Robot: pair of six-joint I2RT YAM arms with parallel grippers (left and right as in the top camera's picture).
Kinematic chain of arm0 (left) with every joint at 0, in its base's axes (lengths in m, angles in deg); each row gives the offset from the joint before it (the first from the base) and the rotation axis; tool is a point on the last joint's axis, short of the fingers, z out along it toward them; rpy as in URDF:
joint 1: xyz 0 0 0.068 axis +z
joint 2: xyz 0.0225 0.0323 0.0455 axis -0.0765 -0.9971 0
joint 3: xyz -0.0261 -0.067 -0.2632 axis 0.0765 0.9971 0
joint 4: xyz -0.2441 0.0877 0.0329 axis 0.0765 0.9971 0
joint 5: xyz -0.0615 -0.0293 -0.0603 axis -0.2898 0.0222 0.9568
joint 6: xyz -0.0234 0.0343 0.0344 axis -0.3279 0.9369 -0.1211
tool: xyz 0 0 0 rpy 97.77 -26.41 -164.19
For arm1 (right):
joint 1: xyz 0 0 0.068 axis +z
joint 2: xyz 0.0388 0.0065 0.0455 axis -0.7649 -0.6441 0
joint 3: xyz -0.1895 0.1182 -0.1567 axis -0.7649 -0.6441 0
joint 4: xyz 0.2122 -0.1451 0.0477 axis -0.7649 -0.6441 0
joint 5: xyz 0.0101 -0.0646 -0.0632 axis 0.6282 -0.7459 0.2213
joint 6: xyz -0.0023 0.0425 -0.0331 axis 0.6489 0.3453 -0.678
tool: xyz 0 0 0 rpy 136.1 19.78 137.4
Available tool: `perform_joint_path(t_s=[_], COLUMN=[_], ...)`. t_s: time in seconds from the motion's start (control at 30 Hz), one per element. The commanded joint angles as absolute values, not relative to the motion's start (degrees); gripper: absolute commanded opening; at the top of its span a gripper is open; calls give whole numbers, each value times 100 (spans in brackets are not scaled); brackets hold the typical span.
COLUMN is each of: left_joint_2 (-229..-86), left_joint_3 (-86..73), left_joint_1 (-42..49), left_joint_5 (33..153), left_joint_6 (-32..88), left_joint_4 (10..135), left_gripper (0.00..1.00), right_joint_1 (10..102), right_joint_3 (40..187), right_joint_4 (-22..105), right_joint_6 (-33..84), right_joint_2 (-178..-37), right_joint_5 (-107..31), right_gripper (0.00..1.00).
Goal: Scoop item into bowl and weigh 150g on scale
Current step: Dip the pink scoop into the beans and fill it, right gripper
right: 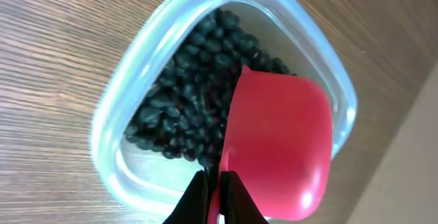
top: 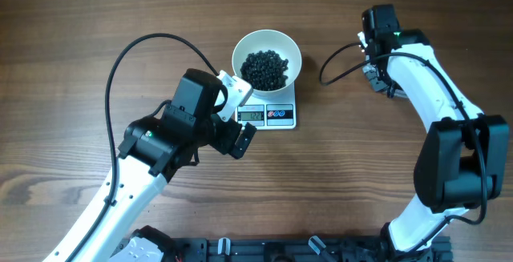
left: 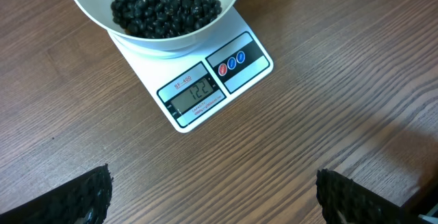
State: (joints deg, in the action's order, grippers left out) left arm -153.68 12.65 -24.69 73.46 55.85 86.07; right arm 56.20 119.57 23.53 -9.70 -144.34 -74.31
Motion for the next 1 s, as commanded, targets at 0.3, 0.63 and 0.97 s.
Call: perform_joint_path(t_s=[0.3, 0.63, 0.97], left_joint_2=[-15296, -15296, -15294], left_joint_3=[1215, 1215, 1215], left_joint_1=[-2426, -2426, -2426], left_joint_5=[7433, 7433, 7433], left_joint_6=[5674, 5674, 5674], left_joint_4=[8594, 8594, 8594], left_gripper=[100, 100, 100], right_joint_1=[5651, 5432, 5430], right_joint_3=[11939, 11941, 11952], right_joint_4=[2589, 2994, 3457], right_joint_6=[875, 2114, 2398], right_joint_2=[-14572, -14572, -14325], right_joint_5=[-5895, -5873, -5899], right_gripper=[4, 4, 4])
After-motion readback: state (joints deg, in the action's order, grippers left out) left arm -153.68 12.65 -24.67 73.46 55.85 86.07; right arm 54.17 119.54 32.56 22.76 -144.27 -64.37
